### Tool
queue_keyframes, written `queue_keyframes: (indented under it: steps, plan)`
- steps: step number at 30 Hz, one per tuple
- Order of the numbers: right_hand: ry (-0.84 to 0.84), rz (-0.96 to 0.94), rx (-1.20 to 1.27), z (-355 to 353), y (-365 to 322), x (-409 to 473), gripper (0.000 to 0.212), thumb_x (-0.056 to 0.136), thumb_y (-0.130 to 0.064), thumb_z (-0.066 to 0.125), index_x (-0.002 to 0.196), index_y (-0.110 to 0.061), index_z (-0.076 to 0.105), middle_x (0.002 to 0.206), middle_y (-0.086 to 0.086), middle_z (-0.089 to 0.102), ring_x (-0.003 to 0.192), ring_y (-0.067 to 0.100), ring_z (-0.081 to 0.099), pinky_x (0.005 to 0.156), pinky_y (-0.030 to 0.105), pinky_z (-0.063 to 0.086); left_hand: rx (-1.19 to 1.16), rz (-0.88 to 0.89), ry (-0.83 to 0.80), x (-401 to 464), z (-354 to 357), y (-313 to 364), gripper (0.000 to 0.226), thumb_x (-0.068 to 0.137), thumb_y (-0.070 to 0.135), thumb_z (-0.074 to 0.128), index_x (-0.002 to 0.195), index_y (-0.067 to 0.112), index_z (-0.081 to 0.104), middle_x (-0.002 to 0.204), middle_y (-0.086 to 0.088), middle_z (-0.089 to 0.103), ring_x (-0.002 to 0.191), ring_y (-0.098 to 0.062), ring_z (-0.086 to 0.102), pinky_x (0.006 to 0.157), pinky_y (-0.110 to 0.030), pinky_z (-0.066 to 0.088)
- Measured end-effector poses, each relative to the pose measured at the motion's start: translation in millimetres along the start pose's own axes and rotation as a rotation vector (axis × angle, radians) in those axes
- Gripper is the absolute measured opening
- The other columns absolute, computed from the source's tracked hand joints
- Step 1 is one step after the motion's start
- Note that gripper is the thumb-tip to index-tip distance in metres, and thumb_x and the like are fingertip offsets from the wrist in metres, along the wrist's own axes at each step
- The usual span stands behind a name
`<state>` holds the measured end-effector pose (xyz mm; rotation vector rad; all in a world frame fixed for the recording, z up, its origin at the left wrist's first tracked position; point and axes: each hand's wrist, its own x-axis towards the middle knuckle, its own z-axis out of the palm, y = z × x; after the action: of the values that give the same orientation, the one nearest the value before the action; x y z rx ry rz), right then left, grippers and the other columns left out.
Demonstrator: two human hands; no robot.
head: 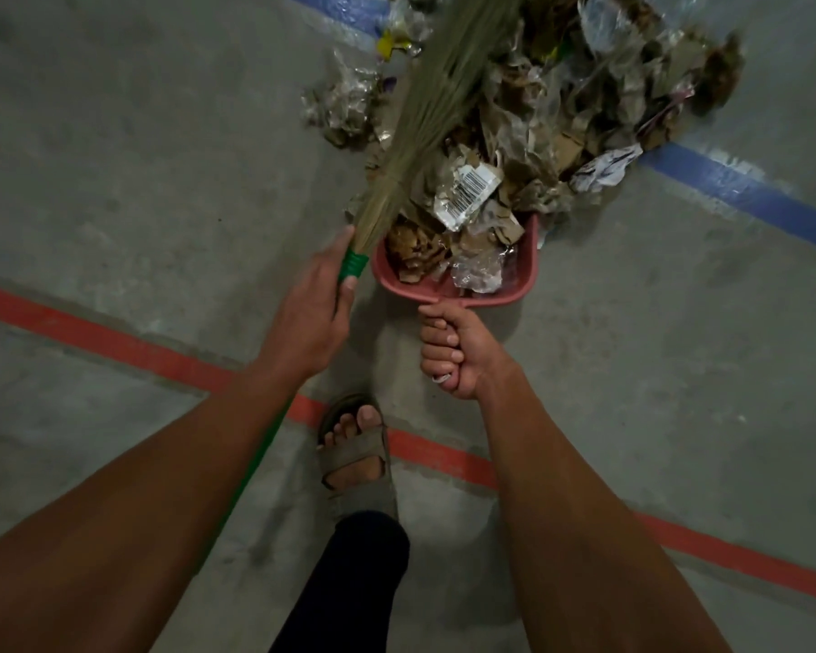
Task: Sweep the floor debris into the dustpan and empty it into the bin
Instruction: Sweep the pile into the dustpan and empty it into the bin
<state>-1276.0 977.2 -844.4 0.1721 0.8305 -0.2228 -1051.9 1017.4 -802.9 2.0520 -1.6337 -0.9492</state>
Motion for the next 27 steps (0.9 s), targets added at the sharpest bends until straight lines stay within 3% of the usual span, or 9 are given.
queue_keyframes:
  steps: [2, 4, 7, 11, 14, 17, 21, 27]
  plan:
    - [-0.004, 0.004, 0.007, 2, 1, 1, 0.036, 0.097, -0.018, 0.054, 0.067, -0.022, 0.034, 0.039, -0.010, 0.027, 0.027, 0.004, 0.021, 0.034, 0.017, 0.013, 0.012, 0.021, -0.077, 1, 9, 2, 0.059, 0.109, 0.026, 0.043, 0.163, 0.027, 0.022, 0.142, -0.012, 0.050, 0.116, -0.026, 0.055, 0.093, -0.032, 0.044]
    - [0.009, 0.012, -0.003, 4, 3, 1, 0.037, 0.095, -0.018, 0.054, 0.066, -0.022, 0.032, 0.039, -0.010, 0.026, 0.027, 0.004, 0.021, 0.033, 0.016, 0.015, 0.059, 0.046, -0.170, -9, 16, 4, 0.061, 0.108, 0.026, 0.044, 0.164, 0.028, 0.020, 0.132, -0.010, 0.051, 0.099, -0.029, 0.058, 0.081, -0.038, 0.050]
    - [0.037, 0.014, -0.017, 9, 8, -6, 0.038, 0.091, -0.018, 0.058, 0.063, -0.023, 0.033, 0.038, -0.010, 0.026, 0.027, 0.005, 0.019, 0.033, 0.016, 0.015, 0.105, 0.056, -0.212, -29, 18, 10, 0.063, 0.108, 0.027, 0.045, 0.164, 0.028, 0.016, 0.127, -0.007, 0.047, 0.082, -0.028, 0.056, 0.065, -0.040, 0.049]
    - [0.033, 0.023, -0.027, 21, 12, -24, 0.040, 0.094, -0.018, 0.052, 0.058, -0.022, 0.037, 0.038, -0.010, 0.025, 0.027, 0.004, 0.019, 0.034, 0.017, 0.012, 0.137, 0.035, -0.200, -45, 3, 28, 0.062, 0.107, 0.029, 0.040, 0.164, 0.030, 0.015, 0.156, -0.004, 0.036, 0.089, -0.033, 0.063, 0.068, -0.044, 0.055]
    - [0.031, 0.046, -0.083, 37, 19, -47, 0.040, 0.093, -0.019, 0.053, 0.057, -0.023, 0.035, 0.039, -0.010, 0.025, 0.028, 0.005, 0.017, 0.035, 0.017, 0.011, 0.213, 0.068, -0.229, -58, -16, 44, 0.064, 0.108, 0.028, 0.040, 0.165, 0.028, 0.011, 0.170, 0.009, 0.015, 0.075, -0.031, 0.063, 0.062, -0.045, 0.056]
    - [0.039, 0.051, -0.090, 51, 29, -77, 0.041, 0.092, -0.019, 0.053, 0.055, -0.022, 0.038, 0.038, -0.009, 0.025, 0.027, 0.005, 0.017, 0.032, 0.016, 0.015, 0.290, 0.083, -0.252, -69, -33, 64, 0.068, 0.108, 0.025, 0.045, 0.165, 0.027, 0.010, 0.172, 0.012, 0.005, 0.063, -0.029, 0.058, 0.058, -0.043, 0.054]
    - [0.059, 0.044, -0.085, 73, 36, -126, 0.042, 0.092, -0.018, 0.052, 0.052, -0.022, 0.039, 0.037, -0.009, 0.025, 0.025, 0.005, 0.019, 0.030, 0.015, 0.019, 0.347, 0.100, -0.305, -86, -59, 96, 0.084, 0.100, 0.017, 0.057, 0.165, 0.028, 0.005, 0.172, 0.015, -0.003, 0.065, -0.031, 0.059, 0.057, -0.043, 0.054]
    - [0.066, 0.044, -0.092, 105, 43, -207, 0.047, 0.097, -0.016, 0.045, 0.050, -0.023, 0.040, 0.036, -0.009, 0.024, 0.025, 0.004, 0.019, 0.030, 0.014, 0.017, 0.388, 0.142, -0.312, -121, -104, 169, 0.079, 0.101, 0.019, 0.055, 0.166, 0.024, 0.010, 0.173, 0.011, 0.002, 0.065, -0.028, 0.058, 0.053, -0.034, 0.044]
